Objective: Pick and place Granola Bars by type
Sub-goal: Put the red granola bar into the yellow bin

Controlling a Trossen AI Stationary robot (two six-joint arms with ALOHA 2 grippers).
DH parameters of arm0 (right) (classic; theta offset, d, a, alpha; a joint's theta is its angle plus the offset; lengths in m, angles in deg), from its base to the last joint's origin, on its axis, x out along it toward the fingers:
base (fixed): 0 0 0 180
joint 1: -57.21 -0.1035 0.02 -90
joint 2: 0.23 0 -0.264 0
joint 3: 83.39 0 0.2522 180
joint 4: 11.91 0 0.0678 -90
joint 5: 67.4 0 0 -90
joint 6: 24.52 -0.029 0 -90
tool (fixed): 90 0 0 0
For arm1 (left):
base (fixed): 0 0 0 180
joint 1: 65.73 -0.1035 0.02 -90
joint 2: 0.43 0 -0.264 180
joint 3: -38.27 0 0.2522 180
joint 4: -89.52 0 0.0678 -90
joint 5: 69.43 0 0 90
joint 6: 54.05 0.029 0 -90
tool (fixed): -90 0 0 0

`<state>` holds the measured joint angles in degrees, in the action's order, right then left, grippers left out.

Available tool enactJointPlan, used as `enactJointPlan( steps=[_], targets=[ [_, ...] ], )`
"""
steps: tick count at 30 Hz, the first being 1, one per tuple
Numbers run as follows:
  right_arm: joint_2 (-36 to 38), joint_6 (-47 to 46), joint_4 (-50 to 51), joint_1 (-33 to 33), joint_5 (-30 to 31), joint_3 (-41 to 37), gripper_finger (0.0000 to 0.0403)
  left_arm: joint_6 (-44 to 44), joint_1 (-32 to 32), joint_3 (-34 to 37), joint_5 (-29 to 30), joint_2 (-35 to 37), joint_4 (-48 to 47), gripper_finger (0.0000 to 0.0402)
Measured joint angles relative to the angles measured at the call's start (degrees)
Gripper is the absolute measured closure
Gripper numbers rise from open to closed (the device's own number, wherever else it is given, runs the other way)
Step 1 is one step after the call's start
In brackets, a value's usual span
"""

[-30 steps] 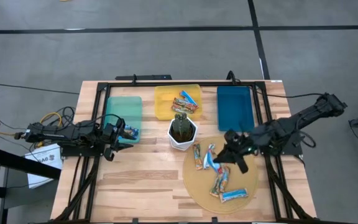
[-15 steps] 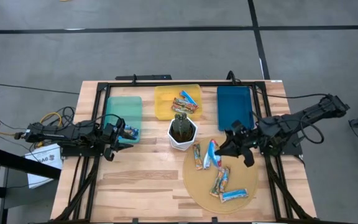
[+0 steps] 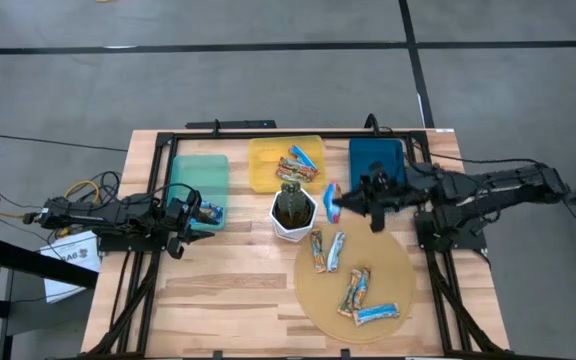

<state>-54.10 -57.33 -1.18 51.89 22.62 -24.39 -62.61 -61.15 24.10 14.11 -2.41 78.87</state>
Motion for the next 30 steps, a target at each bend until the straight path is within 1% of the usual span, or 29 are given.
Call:
enactJointPlan(
  steps=[9,15,21,27,30],
  targets=[
    [-2.0,0.4,0.1,19.0,0.1,0.0,0.0397,0.0,0.0,0.0,0.0,0.0,0.0,0.0257],
    [-5.0,0.4,-0.2,29.1,0.5,1.2,0.0398,0.0,0.0,0.0,0.0,0.0,0.0,0.0257],
    [-7.9,0.4,-0.2,34.0,0.1,3.0,0.0397,0.0,0.0,0.0,0.0,0.0,0.0,0.0257],
    [-11.5,0.3,0.1,35.5,-0.1,5.3,0.0397,0.0,0.0,0.0,0.0,0.0,0.0,0.0257],
    [-14.4,0.3,2.4,35.5,-0.1,7.4,0.0397,0.0,0.0,0.0,0.0,0.0,0.0,0.0257]
  ],
)
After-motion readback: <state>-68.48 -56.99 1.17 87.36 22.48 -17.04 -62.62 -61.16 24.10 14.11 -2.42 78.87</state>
